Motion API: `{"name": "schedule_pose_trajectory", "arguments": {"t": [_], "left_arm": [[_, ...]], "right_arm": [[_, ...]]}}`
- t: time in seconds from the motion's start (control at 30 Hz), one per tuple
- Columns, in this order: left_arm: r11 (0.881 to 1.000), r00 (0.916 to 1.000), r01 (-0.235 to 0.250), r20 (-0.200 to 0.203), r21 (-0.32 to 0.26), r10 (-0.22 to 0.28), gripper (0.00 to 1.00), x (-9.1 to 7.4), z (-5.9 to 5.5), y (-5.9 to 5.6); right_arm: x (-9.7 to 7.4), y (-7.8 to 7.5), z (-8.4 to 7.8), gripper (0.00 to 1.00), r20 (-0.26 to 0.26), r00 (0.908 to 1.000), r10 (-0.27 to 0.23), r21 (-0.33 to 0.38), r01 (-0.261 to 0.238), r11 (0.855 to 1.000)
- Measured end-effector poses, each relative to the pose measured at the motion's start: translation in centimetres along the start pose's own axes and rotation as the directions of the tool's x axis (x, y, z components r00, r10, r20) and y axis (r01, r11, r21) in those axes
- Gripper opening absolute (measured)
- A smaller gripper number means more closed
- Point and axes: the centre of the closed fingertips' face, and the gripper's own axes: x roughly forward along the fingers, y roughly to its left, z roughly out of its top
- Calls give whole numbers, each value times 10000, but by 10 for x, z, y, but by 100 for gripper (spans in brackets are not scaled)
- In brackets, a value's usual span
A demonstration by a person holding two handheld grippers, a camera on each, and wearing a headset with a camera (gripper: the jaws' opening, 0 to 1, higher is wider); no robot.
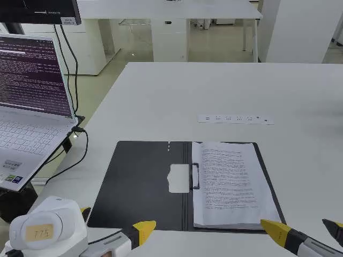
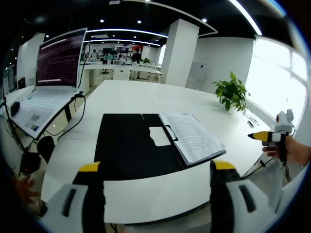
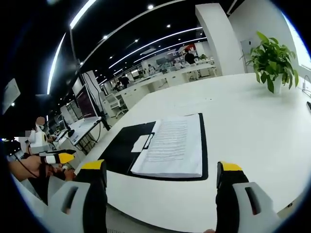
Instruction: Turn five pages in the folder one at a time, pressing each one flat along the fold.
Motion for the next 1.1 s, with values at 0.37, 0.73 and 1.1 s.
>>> {"name": "schedule_pose_trajectory", "arguments": {"t": [0.37,0.73,1.1], "left_arm": [[10000,10000,7,-39,-1,-7,88,0,-1,0],[9999,9999,108,-76,91,-107,87,1,-1,-2],[9998,9999,153,-80,157,-152,87,1,-1,-4]], "right_arm": [[2,1,-2,93,-33,10000,55,-16,-55,10000],[2,2,-2,93,-84,9999,88,-61,-89,9999],[1,2,-1,93,-17,10000,66,-65,-66,10000]]}}
